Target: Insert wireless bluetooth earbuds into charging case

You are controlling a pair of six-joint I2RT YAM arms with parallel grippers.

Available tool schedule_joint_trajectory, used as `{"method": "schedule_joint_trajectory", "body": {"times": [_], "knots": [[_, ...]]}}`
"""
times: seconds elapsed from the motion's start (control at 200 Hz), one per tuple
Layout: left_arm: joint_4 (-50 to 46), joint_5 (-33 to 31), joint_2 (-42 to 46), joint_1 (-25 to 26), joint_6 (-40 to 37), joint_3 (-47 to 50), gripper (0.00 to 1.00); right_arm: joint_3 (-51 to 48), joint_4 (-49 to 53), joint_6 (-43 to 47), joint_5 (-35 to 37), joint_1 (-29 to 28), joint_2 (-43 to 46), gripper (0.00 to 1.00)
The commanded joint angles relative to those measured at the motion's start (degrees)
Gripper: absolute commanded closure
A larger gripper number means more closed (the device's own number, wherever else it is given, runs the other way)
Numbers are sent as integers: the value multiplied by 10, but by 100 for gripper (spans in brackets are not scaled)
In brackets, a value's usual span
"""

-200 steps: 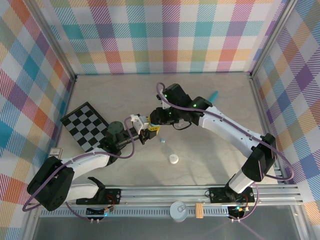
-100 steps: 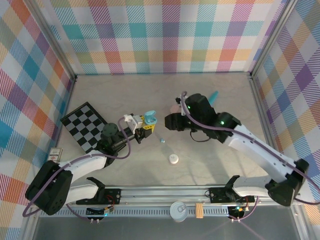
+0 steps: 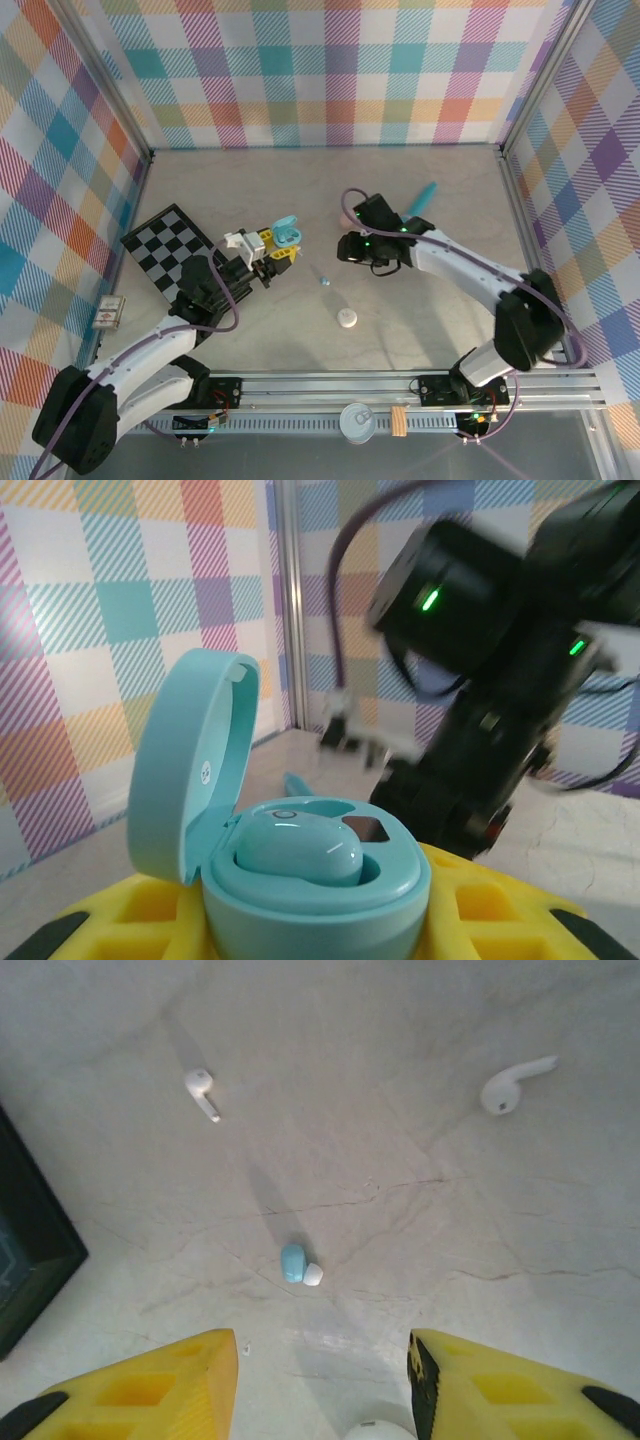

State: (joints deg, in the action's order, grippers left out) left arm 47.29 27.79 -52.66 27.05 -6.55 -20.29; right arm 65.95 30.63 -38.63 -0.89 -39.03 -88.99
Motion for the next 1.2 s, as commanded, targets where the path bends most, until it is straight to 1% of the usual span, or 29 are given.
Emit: {"method": "schedule_joint_trajectory", "body": {"times": [0.0, 0.08, 0.14, 0.265, 0.385, 0.545, 0.75, 1.195], "knots": [[0, 17, 32, -6, 24, 3, 78, 37, -22, 0, -53, -3, -54, 54], [-7, 19, 49, -6, 28, 1, 78, 59, -20, 7, -80, -9, -103, 55], [-10, 21, 58, -6, 29, -2, 78, 80, -14, 15, -84, -16, -136, 58], [-14, 27, 67, -6, 31, -5, 78, 119, 9, 29, -75, -34, -195, 63], [-16, 27, 69, -6, 30, -5, 78, 142, 22, 38, -65, -43, -228, 66], [-18, 28, 70, -6, 29, -4, 78, 148, 37, 46, -53, -48, -251, 67], [-19, 29, 67, -6, 28, -6, 78, 143, 39, 48, -55, -52, -264, 69], [-21, 29, 68, -6, 27, -5, 78, 148, 38, 48, -59, -52, -277, 78]]}}
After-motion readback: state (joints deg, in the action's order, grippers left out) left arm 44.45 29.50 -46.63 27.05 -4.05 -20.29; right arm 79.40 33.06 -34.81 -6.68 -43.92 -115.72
